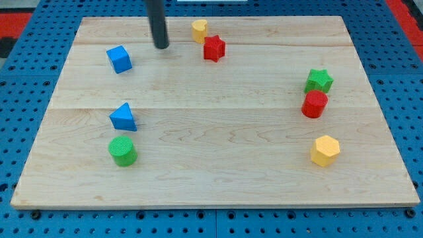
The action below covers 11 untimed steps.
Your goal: Place the red star at the top of the green star
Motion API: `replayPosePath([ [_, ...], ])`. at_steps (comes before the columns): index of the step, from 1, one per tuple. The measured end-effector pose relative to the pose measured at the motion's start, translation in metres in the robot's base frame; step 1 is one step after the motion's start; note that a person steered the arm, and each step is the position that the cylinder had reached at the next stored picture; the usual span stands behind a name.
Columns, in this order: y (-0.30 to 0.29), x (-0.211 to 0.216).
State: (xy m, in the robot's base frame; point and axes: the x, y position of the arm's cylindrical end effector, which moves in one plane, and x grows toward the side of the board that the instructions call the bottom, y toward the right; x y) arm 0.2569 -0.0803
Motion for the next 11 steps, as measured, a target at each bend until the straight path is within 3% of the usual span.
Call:
replayPosePath([
  [1,0.055,-0.008],
  [2,0.045,0.011],
  [4,0.112,0.022],
  [5,0.077,0.044],
  [6,0.078,0.058],
  [8,0.203,0.048],
  [10,0.111,0.078],
  [11,0.153,0.085],
])
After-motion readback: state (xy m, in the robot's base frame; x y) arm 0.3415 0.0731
